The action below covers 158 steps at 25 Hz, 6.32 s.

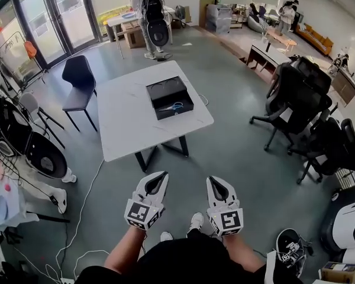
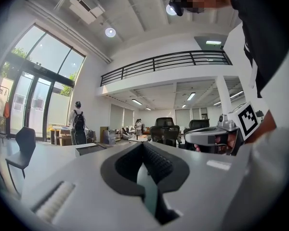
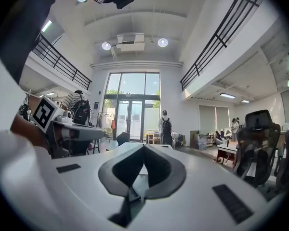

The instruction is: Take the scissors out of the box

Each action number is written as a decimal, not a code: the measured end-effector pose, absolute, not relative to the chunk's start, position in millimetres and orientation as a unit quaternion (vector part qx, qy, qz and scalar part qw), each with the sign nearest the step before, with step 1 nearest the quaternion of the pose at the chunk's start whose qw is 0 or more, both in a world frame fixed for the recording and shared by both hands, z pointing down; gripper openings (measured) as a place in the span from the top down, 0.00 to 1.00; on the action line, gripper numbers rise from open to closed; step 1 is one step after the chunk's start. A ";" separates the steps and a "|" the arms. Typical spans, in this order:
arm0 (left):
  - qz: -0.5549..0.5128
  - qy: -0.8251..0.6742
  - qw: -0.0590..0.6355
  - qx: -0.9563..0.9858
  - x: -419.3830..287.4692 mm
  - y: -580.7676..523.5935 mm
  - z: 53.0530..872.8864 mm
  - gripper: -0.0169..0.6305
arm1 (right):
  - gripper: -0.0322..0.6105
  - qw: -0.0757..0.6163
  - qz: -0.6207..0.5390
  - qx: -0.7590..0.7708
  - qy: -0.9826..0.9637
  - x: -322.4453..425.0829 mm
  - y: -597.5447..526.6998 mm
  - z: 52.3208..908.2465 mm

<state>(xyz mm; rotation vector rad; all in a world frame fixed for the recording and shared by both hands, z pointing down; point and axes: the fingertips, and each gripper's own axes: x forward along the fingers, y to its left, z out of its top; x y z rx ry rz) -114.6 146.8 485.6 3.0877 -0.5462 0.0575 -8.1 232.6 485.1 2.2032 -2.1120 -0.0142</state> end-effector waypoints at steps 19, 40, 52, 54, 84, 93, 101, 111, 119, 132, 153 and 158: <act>0.068 -0.207 -0.029 0.976 -32.0 121.1 485.4 0.96 | 0.94 0.025 -0.003 0.665 -0.746 85.0 183.4 483.1; 0.077 -0.220 -0.002 0.972 -23.4 28.8 508.1 0.96 | 0.94 0.034 -0.018 0.649 -0.760 89.5 70.6 474.9; 0.063 -0.225 0.011 0.972 -43.0 -57.1 511.0 0.96 | 0.94 0.051 -0.010 0.661 -0.749 75.9 -12.7 475.7; 0.059 -0.228 0.007 0.972 -46.9 -69.1 511.3 0.96 | 0.94 0.053 -0.016 0.658 -0.751 68.1 -23.9 471.5; 0.046 -0.301 0.035 0.952 29.2 -161.8 507.8 0.96 | 0.94 0.044 -0.016 0.574 -0.817 138.5 -136.6 474.1; 0.063 -0.334 0.031 0.940 57.2 -184.4 513.3 0.96 | 0.94 0.042 -0.005 0.536 -0.843 163.6 -167.4 486.8; 0.063 -0.379 0.030 0.923 70.7 -198.4 510.4 0.96 | 0.94 0.032 0.012 0.492 -0.870 179.0 -184.5 490.2; 0.078 -0.368 0.056 0.925 62.4 -204.1 526.0 0.96 | 0.94 0.068 0.050 0.461 -0.883 170.8 -220.0 518.2; 0.080 -0.366 0.060 0.925 43.4 -230.1 532.9 0.96 | 0.94 0.127 0.068 0.455 -0.879 164.0 -249.0 547.8; 0.075 -0.371 0.092 0.921 27.2 -250.6 548.5 0.96 | 0.94 0.308 0.087 0.358 -0.877 143.0 -268.6 635.6; 0.062 -0.392 0.118 0.910 -2.3 -259.5 562.2 0.96 | 0.77 0.576 0.081 0.142 -0.801 128.8 -258.7 749.7; 0.065 -0.398 0.110 0.908 -8.8 -262.2 562.2 0.96 | 0.77 0.601 0.096 0.125 -0.783 126.5 -257.7 763.6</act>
